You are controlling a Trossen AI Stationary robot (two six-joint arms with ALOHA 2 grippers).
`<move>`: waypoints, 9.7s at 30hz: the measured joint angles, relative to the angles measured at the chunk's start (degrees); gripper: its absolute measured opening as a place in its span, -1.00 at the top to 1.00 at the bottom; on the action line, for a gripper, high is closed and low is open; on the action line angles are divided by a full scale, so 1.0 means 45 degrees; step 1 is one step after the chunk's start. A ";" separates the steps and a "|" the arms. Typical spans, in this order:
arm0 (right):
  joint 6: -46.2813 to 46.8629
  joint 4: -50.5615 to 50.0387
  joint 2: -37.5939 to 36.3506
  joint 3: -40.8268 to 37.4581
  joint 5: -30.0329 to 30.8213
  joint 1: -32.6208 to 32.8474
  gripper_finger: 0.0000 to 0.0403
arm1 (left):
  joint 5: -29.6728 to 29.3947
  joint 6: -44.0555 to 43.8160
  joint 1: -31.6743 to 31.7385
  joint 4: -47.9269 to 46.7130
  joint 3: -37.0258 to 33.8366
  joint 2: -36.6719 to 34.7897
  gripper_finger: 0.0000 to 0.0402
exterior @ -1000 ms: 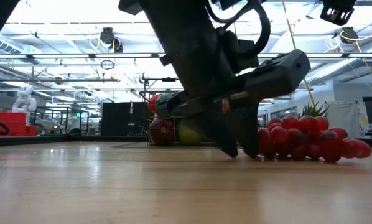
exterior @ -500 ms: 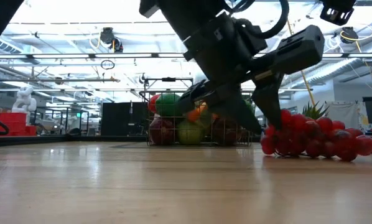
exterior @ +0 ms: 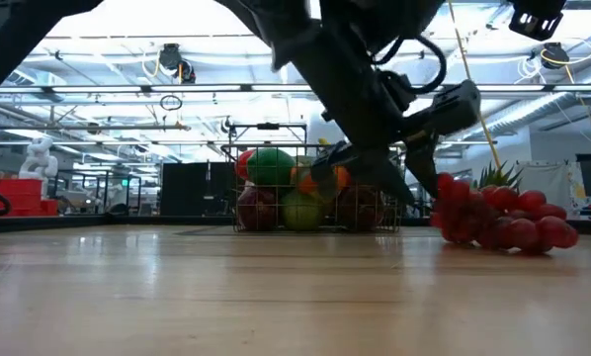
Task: Build produce basket
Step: Put the red grapes into the brown wire basket
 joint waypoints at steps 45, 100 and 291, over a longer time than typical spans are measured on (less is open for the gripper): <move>-0.1553 -0.0621 -0.0136 0.0000 0.0291 0.0005 -0.16 | 0.3944 -1.1118 0.0172 -0.2673 -0.0004 -0.0725 -0.06; -0.0972 -0.0864 -0.0240 -0.0005 -0.0136 0.0005 -0.16 | 0.3584 -0.2735 -0.1378 0.1833 0.0010 -0.1956 0.62; 0.0213 0.6987 0.6659 -0.4886 0.6551 0.6416 0.62 | 0.2854 0.8189 -0.0031 0.7395 -0.2972 -0.1118 1.00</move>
